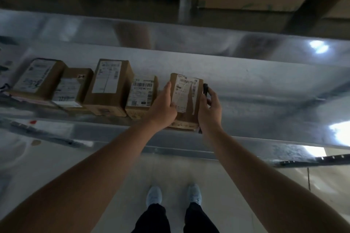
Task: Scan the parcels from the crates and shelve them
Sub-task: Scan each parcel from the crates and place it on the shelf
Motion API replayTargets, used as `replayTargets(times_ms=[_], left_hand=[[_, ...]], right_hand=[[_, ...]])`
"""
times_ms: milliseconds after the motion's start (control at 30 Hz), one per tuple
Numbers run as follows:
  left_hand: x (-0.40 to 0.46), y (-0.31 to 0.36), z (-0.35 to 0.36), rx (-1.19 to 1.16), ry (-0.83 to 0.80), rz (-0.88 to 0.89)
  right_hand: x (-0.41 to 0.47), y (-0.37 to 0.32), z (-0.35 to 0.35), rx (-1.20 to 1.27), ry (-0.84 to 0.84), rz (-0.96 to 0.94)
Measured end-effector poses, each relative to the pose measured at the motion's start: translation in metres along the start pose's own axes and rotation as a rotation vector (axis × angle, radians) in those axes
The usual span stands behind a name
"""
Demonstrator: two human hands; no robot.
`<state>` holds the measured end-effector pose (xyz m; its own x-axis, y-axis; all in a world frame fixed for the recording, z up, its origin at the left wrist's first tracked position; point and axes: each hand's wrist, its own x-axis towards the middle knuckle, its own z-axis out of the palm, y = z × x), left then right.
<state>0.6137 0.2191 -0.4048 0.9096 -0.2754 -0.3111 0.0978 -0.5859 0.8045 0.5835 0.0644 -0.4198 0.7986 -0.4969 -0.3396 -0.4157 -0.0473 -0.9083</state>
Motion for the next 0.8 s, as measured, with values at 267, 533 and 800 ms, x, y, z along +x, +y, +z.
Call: replayTargets(times_ms=[267,533,800], left_hand=[[0.007,0.0,-0.002,0.028,0.001,-0.021],[0.008,0.002,-0.005,0.094,0.058,-0.022],[-0.012,0.03,-0.015,0.309,0.159,0.335]], right_hand=[[0.006,0.005,0.015,-0.009,0.027,-0.023],[0.012,-0.001,0.016,-0.095,0.005,-0.074],[-0.004,-0.017,-0.018,-0.345,0.053,-0.283]])
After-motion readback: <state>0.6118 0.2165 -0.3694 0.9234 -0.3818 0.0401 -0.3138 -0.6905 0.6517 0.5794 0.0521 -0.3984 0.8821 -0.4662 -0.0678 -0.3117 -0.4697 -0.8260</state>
